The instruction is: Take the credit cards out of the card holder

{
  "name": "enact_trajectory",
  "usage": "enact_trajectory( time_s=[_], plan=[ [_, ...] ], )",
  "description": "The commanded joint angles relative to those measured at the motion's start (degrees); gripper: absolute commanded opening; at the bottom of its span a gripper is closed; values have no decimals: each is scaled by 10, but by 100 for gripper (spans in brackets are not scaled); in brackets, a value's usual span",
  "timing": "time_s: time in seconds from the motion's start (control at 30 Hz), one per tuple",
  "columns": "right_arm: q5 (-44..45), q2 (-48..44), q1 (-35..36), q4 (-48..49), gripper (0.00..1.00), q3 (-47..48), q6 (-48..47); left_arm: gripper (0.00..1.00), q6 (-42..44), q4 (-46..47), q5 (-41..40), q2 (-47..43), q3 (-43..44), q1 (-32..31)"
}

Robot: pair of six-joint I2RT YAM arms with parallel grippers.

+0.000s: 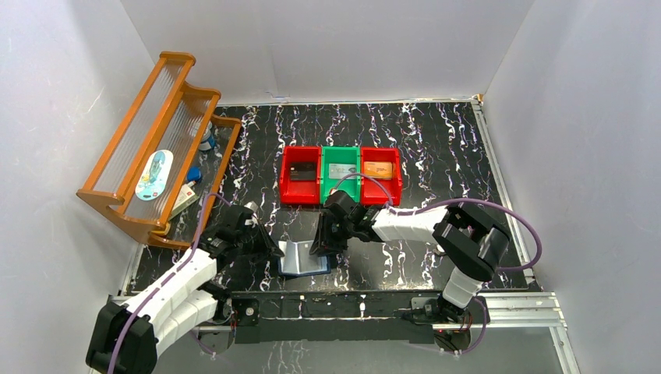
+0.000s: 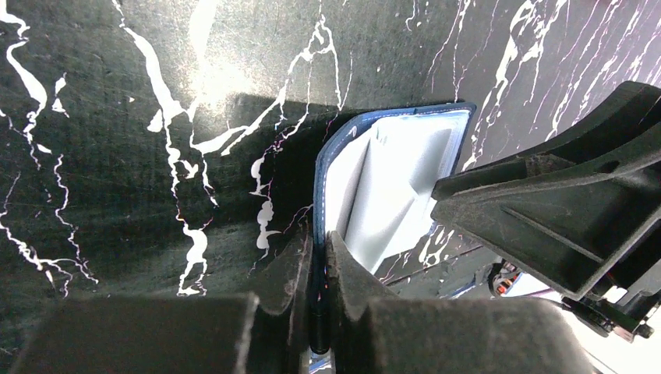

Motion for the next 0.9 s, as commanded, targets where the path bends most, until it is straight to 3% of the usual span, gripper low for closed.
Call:
enact_trajectory(
  time_s=[0.0, 0.17, 0.33, 0.6, 0.87],
  plan=[
    [-10, -2, 2, 12, 36, 22, -3, 0, -12, 28, 43, 4, -14, -1],
    [-19, -8, 2, 21, 30, 24, -1, 0, -15, 47, 53, 12, -23, 0],
    [-7, -17, 2, 10, 30, 27, -1, 0, -19, 53, 49, 15, -29, -1],
    [98, -46, 2, -120, 46, 50, -18, 0, -24, 53, 42, 6, -34, -1],
    [83, -38, 2, -118, 51, 46, -19, 0, -23, 58, 44, 5, -37, -1]
  ],
)
